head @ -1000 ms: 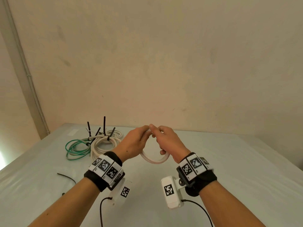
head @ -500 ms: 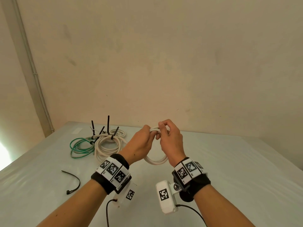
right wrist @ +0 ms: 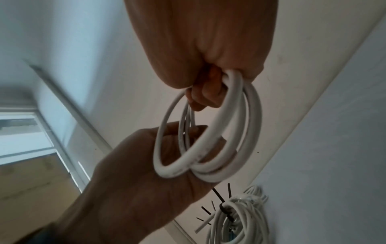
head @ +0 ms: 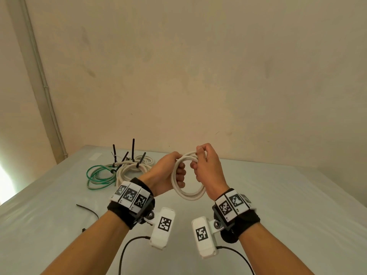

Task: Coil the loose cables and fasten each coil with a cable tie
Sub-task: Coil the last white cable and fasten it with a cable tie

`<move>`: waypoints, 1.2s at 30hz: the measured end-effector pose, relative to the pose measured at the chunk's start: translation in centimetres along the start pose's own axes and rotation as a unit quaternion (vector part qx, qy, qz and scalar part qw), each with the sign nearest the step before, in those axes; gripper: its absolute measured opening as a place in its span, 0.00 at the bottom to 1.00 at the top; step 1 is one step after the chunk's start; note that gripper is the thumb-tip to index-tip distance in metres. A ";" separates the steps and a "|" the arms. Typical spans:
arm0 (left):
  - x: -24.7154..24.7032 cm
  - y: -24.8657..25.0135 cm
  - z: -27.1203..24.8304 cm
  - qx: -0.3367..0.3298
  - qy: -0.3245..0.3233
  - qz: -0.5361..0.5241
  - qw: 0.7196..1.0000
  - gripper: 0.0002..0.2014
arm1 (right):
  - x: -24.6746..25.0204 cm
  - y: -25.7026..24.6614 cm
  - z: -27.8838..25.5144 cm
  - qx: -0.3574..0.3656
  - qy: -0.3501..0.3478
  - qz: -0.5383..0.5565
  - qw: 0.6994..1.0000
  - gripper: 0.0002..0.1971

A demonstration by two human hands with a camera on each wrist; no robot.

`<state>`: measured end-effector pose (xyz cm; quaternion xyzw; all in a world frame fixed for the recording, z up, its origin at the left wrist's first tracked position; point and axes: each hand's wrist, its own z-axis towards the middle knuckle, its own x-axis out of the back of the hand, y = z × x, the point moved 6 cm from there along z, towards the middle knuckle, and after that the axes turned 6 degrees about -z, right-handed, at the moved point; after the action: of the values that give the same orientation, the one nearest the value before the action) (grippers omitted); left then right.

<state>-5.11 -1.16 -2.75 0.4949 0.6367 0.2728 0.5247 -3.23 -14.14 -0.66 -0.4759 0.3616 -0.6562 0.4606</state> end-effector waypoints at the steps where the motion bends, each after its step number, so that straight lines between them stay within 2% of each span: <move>1: -0.1 -0.1 0.0 0.001 0.004 -0.017 1.000 0.16 | 0.1 0.0 -0.1 0.003 0.017 -0.019 1.000 0.13; 4: -0.7 -0.4 -0.1 -0.007 0.020 -0.033 0.999 0.16 | 0.3 0.0 -0.7 0.018 0.067 -0.082 0.994 0.14; 8: -1.2 -0.6 -0.2 -0.053 0.071 -0.013 0.996 0.13 | 0.1 0.0 -1.2 0.034 0.081 -0.136 0.987 0.15; 15: 0.0 -0.3 0.5 -0.139 0.181 0.004 0.974 0.10 | 0.5 0.3 -1.1 -0.025 0.110 -0.058 0.992 0.16; 20: -0.1 -0.1 0.3 -0.153 0.194 0.020 0.969 0.12 | 0.5 2.3 -0.9 -0.105 0.117 0.037 0.987 0.17; 22: -0.1 0.1 0.4 -0.149 0.185 0.019 0.971 0.12 | 0.3 2.6 -0.9 -0.138 0.088 0.103 0.981 0.16; 25: 0.4 0.3 0.7 -0.132 0.173 0.039 0.975 0.14 | 0.0 2.0 -0.8 -0.163 -0.001 0.184 0.969 0.10; 27: 0.7 0.4 0.9 -0.126 0.168 0.075 0.975 0.15 | -0.1 1.3 -0.7 -0.164 -0.062 0.183 0.967 0.09; 31: 0.7 1.0 1.1 -0.126 0.134 0.171 0.968 0.17 | 0.3 0.1 -0.7 -0.104 -0.126 0.071 0.984 0.18; 34: 1.0 1.7 1.1 -0.105 0.109 0.231 0.961 0.17 | 1.4 -0.7 -0.4 -0.040 -0.157 -0.028 0.986 0.15; 36: 1.3 2.0 1.0 -0.095 0.102 0.265 0.954 0.16 | 1.8 -1.0 0.0 0.007 -0.182 -0.132 0.974 0.16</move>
<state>-3.47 0.61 -1.86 0.5631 0.5037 0.5107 0.4105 -3.69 -15.54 0.77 -0.6275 0.2008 -0.6164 0.4313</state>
